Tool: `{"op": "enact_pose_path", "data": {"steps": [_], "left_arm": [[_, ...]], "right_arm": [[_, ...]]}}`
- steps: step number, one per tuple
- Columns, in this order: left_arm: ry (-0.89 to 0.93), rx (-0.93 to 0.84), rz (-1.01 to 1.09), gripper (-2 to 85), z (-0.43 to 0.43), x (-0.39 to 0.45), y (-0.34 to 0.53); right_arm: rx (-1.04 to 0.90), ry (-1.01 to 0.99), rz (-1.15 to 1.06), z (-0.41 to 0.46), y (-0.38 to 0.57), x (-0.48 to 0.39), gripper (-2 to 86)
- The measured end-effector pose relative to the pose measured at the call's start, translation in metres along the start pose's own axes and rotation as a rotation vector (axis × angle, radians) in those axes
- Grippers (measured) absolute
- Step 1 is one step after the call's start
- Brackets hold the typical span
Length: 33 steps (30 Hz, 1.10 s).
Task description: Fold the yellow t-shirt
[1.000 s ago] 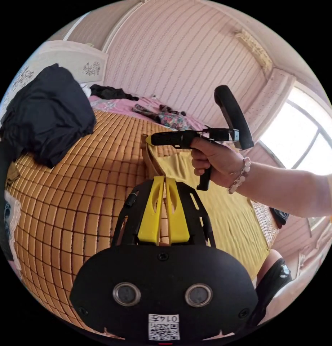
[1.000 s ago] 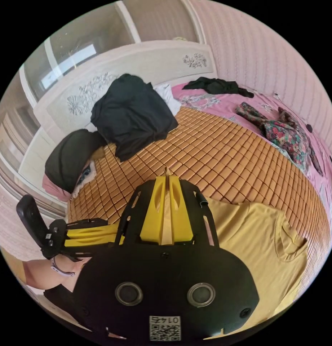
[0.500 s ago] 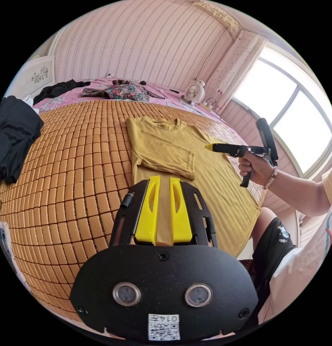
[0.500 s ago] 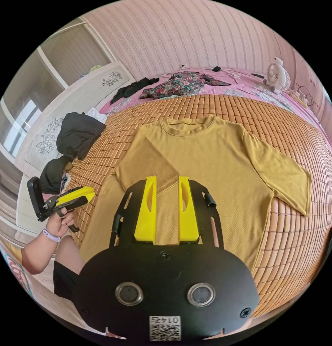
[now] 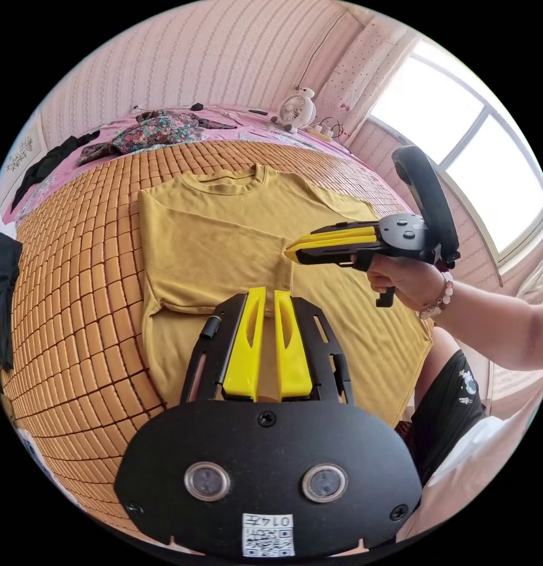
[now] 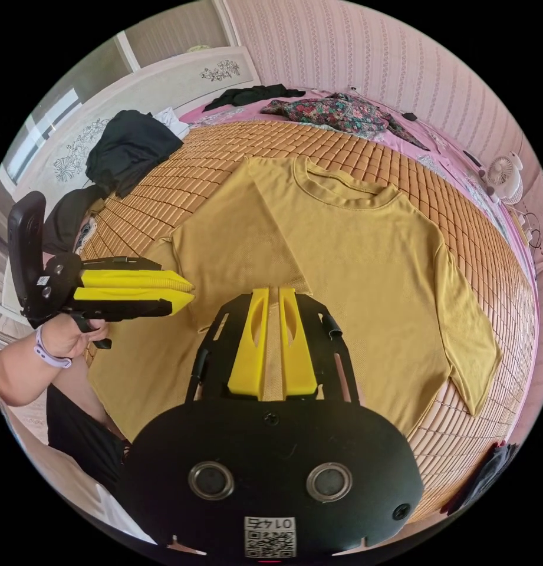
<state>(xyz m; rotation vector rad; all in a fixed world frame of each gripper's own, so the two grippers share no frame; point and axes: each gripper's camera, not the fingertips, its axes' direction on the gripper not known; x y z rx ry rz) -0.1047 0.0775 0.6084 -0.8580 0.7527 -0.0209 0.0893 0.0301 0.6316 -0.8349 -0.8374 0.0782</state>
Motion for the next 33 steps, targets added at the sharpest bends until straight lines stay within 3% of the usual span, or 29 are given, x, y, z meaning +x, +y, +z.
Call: {"op": "enact_pose_path", "data": {"steps": [3, 11, 14, 18, 24, 29, 33], "left_arm": [[-0.029, -0.100, 0.043, 0.3, 0.037, 0.012, 0.004], [-0.107, -0.009, 0.126, -0.6, 0.059, 0.035, 0.017], [-0.237, 0.086, 0.214, -0.6, 0.043, 0.048, 0.021], [-0.284, 0.121, 0.323, -0.5, 0.050, 0.064, 0.006], [-0.142, 0.109, 0.442, -0.3, 0.121, 0.111, -0.056], [-0.073, 0.071, 0.581, 1.9, 0.203, 0.172, -0.123], [0.026, 0.030, 0.579, 3.7, 0.247, 0.204, -0.178]], "right_arm": [[0.000, -0.008, 0.002, -0.009, 0.007, 0.009, 0.7], [0.129, -0.042, 0.015, -0.065, 0.037, 0.042, 0.0], [0.203, 0.032, 0.054, -0.105, 0.068, 0.071, 2.1], [0.253, 0.194, 0.263, -0.149, 0.130, 0.146, 4.9], [0.225, 0.135, 0.643, -0.181, 0.201, 0.261, 7.9], [0.308, 0.115, 0.701, -0.201, 0.223, 0.298, 9.9], [0.290, 0.122, 0.712, -0.208, 0.231, 0.317, 6.3]]}}
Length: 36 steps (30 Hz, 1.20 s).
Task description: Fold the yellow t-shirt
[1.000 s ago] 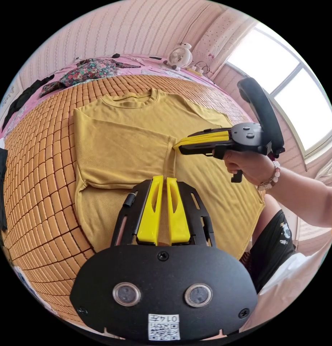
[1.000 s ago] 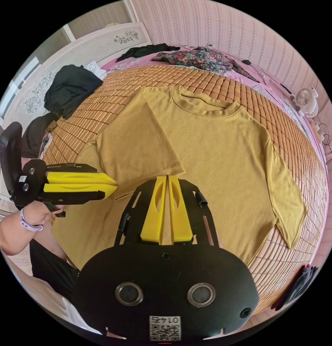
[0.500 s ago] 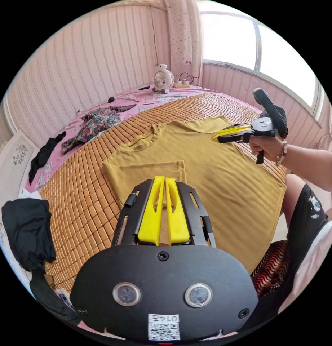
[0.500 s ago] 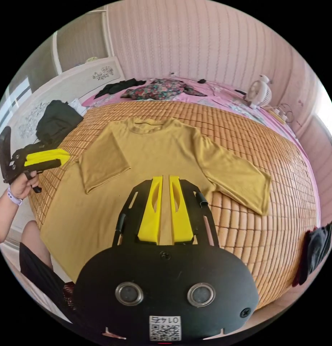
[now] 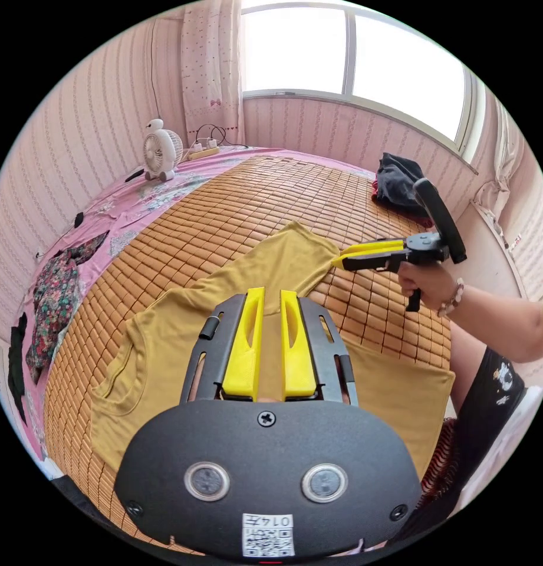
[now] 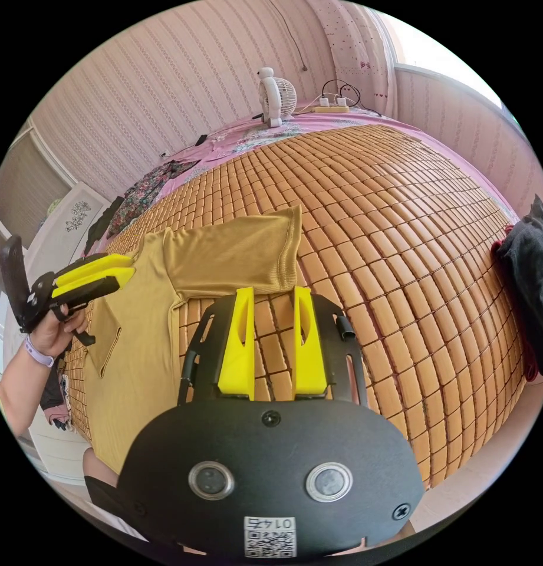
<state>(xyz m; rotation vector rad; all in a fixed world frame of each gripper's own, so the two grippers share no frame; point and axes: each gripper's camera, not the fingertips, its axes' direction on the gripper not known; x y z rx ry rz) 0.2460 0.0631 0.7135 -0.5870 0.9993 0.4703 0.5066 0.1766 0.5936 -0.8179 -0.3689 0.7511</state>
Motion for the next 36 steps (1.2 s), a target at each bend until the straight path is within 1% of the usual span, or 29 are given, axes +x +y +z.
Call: {"op": "enact_pose_path", "data": {"steps": [2, 4, 7, 10, 12, 14, 15, 18, 19, 21, 24, 25, 27, 28, 29, 30, 31, 33, 35, 36], "left_arm": [[0.079, -0.025, -0.014, 5.0, 0.032, -0.003, -0.040], [0.090, -0.062, 0.016, 6.2, 0.058, 0.002, -0.067], [0.039, -0.095, 0.058, 8.1, 0.100, 0.015, -0.104], [-0.017, -0.158, -0.020, 10.0, 0.139, 0.018, -0.134], [0.013, -0.169, -0.037, 8.0, 0.158, 0.018, -0.145], [-0.008, -0.203, -0.027, 5.3, 0.177, 0.020, -0.153], [-0.007, -0.179, -0.031, 4.7, 0.176, 0.018, -0.154], [0.054, -0.192, -0.058, 1.4, 0.176, 0.009, -0.158], [0.038, -0.201, -0.074, 0.1, 0.173, 0.004, -0.158], [0.004, -0.185, -0.075, 0.0, 0.160, -0.004, -0.158], [-0.015, -0.069, -0.103, 0.0, 0.106, -0.028, -0.155], [-0.010, -0.020, -0.108, 0.0, 0.077, -0.038, -0.152], [-0.029, 0.055, -0.082, 0.0, 0.027, -0.051, -0.142], [-0.068, 0.098, -0.060, -0.1, -0.008, -0.059, -0.129], [-0.115, 0.137, -0.058, 0.7, -0.044, -0.066, -0.110], [-0.137, 0.161, -0.068, 1.1, -0.061, -0.069, -0.099], [-0.162, 0.210, -0.107, 1.9, -0.093, -0.075, -0.070], [-0.163, 0.248, -0.205, 3.1, -0.127, -0.082, -0.020], [-0.196, 0.196, -0.318, 4.6, -0.146, -0.087, 0.047], [-0.207, 0.185, -0.344, 5.0, -0.149, -0.088, 0.064]], "right_arm": [[0.004, -0.003, -0.003, -0.004, 0.000, 0.008, 4.8], [0.000, -0.031, -0.003, -0.009, 0.000, 0.015, 3.2], [-0.018, -0.019, -0.037, -0.016, -0.004, 0.019, 2.0], [-0.011, 0.002, -0.046, -0.024, -0.004, 0.021, 1.6], [-0.004, -0.008, -0.032, -0.030, -0.004, 0.026, 1.3], [-0.003, -0.042, -0.014, -0.034, -0.005, 0.034, 1.0], [-0.005, -0.071, -0.001, -0.036, -0.005, 0.039, 1.0], [-0.015, -0.121, 0.000, -0.043, -0.007, 0.048, 0.9], [-0.019, -0.124, -0.008, -0.044, -0.008, 0.048, 0.9], [-0.001, -0.141, -0.044, -0.053, -0.012, 0.047, 0.8], [0.095, -0.211, -0.130, -0.079, -0.021, 0.033, 0.8], [0.113, -0.225, -0.154, -0.085, -0.024, 0.028, 0.9], [0.173, -0.292, -0.272, -0.110, -0.033, 0.002, 1.0], [0.186, -0.311, -0.310, -0.116, -0.034, -0.007, 1.0], [0.201, -0.351, -0.392, -0.128, -0.035, -0.025, 1.1], [0.197, -0.404, -0.487, -0.137, -0.033, -0.046, 1.1], [0.187, -0.434, -0.535, -0.140, -0.030, -0.056, 1.2], [0.088, -0.525, -0.705, -0.139, -0.011, -0.097, 2.5], [0.018, -0.558, -0.802, -0.129, 0.011, -0.121, 4.3], [-0.026, -0.580, -0.844, -0.119, 0.026, -0.130, 5.6]]}}
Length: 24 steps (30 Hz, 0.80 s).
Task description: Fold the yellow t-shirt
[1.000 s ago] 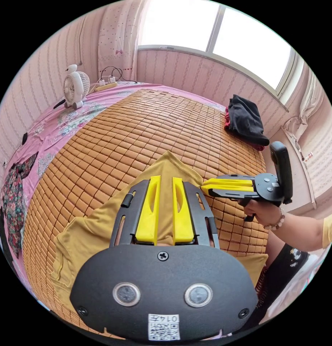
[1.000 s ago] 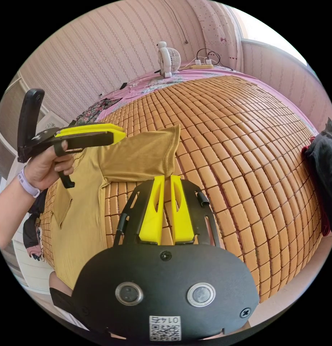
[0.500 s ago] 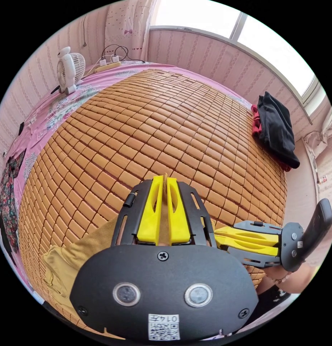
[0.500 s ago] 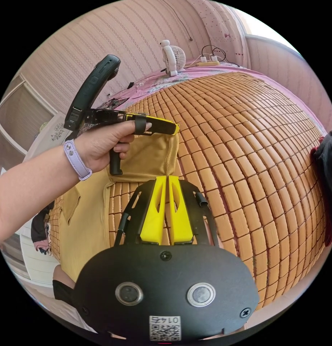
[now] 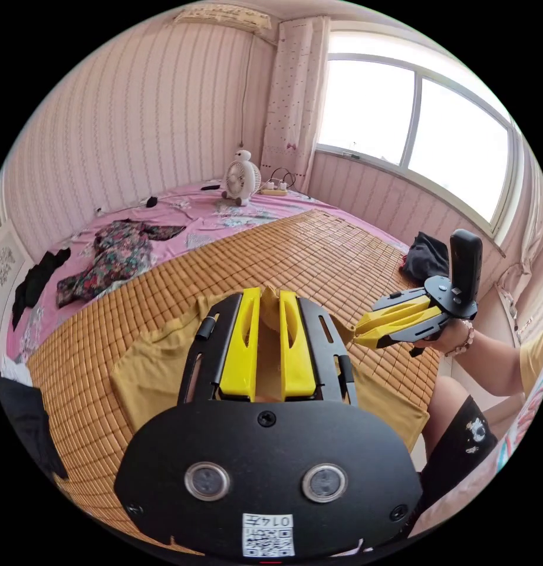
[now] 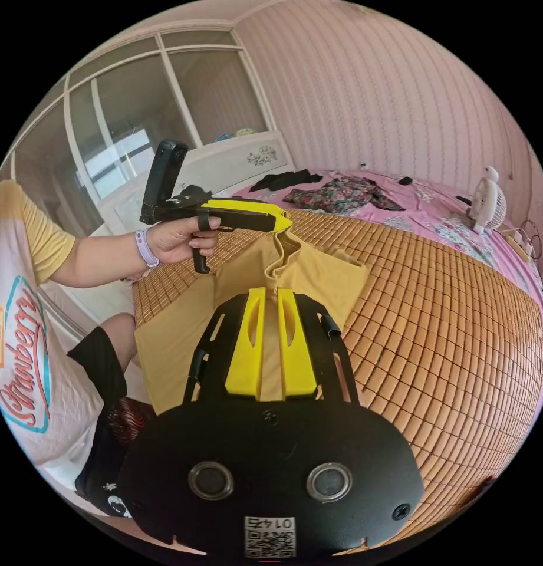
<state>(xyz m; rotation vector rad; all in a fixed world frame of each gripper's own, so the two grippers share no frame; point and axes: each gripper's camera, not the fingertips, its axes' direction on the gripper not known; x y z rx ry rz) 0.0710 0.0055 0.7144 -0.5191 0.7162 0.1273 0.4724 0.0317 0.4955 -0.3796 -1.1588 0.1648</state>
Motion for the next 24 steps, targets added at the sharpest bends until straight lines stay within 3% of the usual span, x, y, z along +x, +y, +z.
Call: {"op": "enact_pose_path", "data": {"steps": [5, 7, 12, 17, 24], "left_arm": [[-0.068, -0.165, -0.262, 7.6, -0.028, -0.071, 0.084], [-0.096, -0.132, -0.292, 8.4, -0.043, -0.092, 0.090], [-0.160, -0.068, -0.392, 9.8, -0.060, -0.168, 0.082], [-0.186, -0.075, -0.438, 10.2, -0.040, -0.241, 0.050], [-0.147, -0.243, -0.465, 5.1, -0.006, -0.279, 0.024]], "right_arm": [[-0.144, -0.018, 0.100, 0.039, 0.010, 0.007, 10.5], [-0.145, 0.021, 0.170, 0.045, 0.005, 0.025, 10.5], [-0.101, 0.186, 0.296, 0.072, -0.036, 0.087, 10.3], [-0.129, 0.217, 0.463, 0.114, -0.063, 0.152, 9.0], [-0.094, 0.198, 0.445, 0.145, -0.091, 0.183, 5.9]]}}
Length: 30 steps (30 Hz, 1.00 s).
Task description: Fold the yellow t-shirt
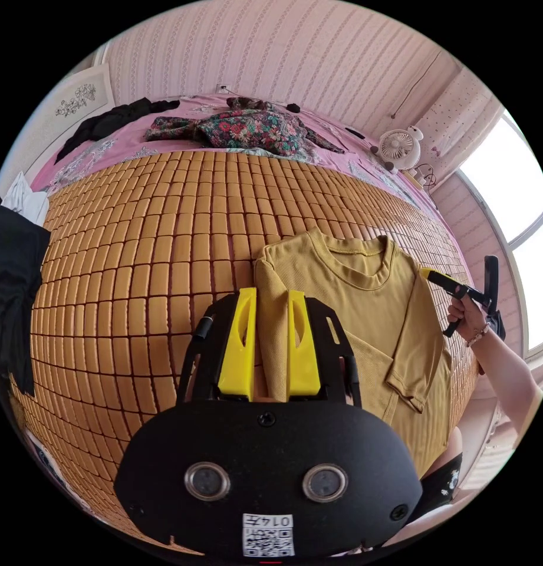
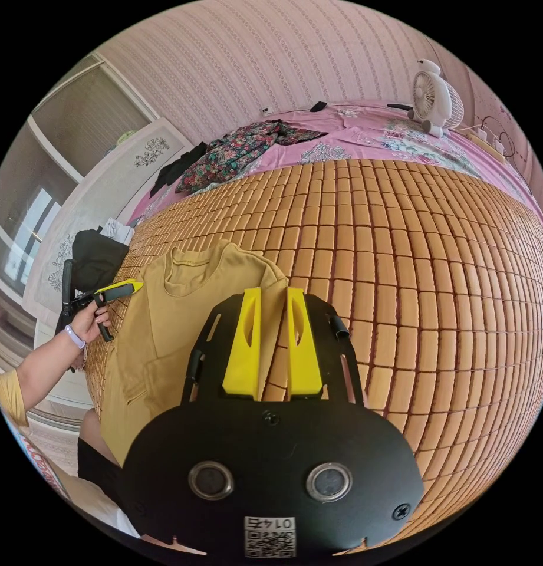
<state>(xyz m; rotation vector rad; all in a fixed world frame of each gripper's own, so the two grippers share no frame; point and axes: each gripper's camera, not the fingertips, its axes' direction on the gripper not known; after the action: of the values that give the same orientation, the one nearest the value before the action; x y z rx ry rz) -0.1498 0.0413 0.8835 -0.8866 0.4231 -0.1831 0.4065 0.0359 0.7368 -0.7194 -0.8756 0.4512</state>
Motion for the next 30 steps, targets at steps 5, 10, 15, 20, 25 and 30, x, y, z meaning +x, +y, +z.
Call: {"op": "enact_pose_path", "data": {"steps": [5, 10, 15, 20, 25, 30], "left_arm": [[-0.002, 0.021, 0.035, 0.4, -0.024, -0.006, -0.015], [0.089, 0.152, 0.025, 0.0, -0.084, -0.012, -0.023], [0.180, 0.275, 0.131, -0.1, -0.166, 0.002, 0.003], [0.181, 0.320, 0.363, 0.2, -0.251, 0.026, 0.096], [0.257, 0.238, 0.269, 1.2, -0.266, 0.013, 0.244], [0.107, 0.023, 0.100, 2.8, -0.249, -0.009, 0.357]], "right_arm": [[-0.036, 0.005, -0.068, 0.005, -0.018, -0.010, 3.2], [0.084, -0.059, -0.068, -0.035, -0.030, -0.018, 1.4], [0.178, -0.140, -0.149, -0.097, -0.008, -0.045, 1.3], [0.208, -0.215, -0.219, -0.142, 0.056, -0.078, 2.0], [0.087, -0.247, -0.322, -0.137, 0.175, -0.116, 3.3], [-0.167, -0.112, -0.223, -0.090, 0.269, -0.133, 4.7]]}}
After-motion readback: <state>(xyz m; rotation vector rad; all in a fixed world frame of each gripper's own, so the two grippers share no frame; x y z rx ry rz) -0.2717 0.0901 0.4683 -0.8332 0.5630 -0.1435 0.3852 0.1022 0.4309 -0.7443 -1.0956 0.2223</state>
